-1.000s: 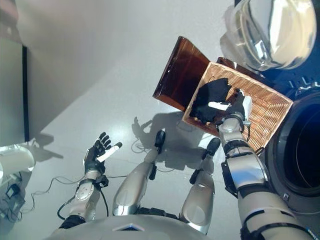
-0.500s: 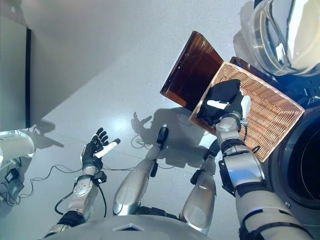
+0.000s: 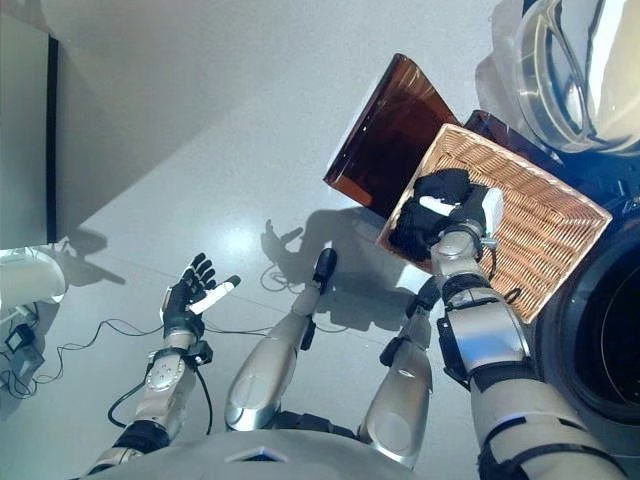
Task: Pick up the clothes and place them into the washing machine
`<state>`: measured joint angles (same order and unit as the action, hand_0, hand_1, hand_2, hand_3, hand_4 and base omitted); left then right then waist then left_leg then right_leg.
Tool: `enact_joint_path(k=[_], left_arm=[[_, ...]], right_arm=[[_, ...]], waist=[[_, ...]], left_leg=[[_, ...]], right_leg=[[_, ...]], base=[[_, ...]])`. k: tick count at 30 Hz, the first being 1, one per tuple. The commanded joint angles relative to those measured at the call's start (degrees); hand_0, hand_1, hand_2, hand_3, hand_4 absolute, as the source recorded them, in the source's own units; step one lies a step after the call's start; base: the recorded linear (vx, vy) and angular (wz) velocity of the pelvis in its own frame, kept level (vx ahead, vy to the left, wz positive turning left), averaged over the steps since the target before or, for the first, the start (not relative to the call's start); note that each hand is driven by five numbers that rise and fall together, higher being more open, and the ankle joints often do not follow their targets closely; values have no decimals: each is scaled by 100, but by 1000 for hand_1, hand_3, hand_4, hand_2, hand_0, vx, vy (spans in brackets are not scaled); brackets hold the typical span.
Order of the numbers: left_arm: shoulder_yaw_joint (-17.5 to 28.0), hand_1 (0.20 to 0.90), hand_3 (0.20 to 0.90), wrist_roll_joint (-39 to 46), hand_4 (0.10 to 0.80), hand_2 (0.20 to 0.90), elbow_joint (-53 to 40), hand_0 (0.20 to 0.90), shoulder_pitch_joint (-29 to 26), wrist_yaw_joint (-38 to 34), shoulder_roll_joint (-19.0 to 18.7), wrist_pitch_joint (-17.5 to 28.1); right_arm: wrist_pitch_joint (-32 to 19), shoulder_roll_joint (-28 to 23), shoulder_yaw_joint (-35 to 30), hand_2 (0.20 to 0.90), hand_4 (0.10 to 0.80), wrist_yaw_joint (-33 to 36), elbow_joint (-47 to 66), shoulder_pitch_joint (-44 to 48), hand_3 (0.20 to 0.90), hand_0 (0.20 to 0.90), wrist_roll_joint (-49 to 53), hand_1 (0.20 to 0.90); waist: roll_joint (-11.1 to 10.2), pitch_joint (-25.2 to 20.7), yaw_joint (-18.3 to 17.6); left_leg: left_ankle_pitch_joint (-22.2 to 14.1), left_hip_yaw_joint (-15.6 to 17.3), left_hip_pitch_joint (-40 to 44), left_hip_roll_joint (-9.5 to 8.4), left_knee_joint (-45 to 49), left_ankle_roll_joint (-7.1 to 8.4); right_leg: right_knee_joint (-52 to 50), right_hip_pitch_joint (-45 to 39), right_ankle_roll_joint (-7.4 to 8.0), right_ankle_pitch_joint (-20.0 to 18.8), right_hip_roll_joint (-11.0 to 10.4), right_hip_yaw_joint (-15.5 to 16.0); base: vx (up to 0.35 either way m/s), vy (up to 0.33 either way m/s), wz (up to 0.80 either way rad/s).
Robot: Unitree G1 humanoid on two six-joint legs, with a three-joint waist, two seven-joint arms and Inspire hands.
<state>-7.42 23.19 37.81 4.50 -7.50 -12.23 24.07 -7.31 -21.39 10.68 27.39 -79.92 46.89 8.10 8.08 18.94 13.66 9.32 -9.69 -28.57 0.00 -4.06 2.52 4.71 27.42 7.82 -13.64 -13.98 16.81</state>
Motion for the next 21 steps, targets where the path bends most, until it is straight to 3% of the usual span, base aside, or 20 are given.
enact_joint_path(k=[1,21], left_arm=[[180,900,900,-28,800,900,-277,900,117,-185,-512,294],[87,900,900,102,800,900,464,900,112,-23,-320,342]], right_arm=[[-172,-32,248,200,300,78,100,248,200,200,-247,200],[-664,-314,-996,200,300,132,981,-1009,200,200,685,200]], waist=[[9,-258,130],[-141,-692,-319]], left_leg=[[92,110,-425,-200,-94,364],[-123,517,363,-23,-94,321]], right_leg=[[-24,46,353,-42,-414,-312],[-35,-440,273,165,-236,-606]], base=[[0,0,0],[34,-20,-9]])
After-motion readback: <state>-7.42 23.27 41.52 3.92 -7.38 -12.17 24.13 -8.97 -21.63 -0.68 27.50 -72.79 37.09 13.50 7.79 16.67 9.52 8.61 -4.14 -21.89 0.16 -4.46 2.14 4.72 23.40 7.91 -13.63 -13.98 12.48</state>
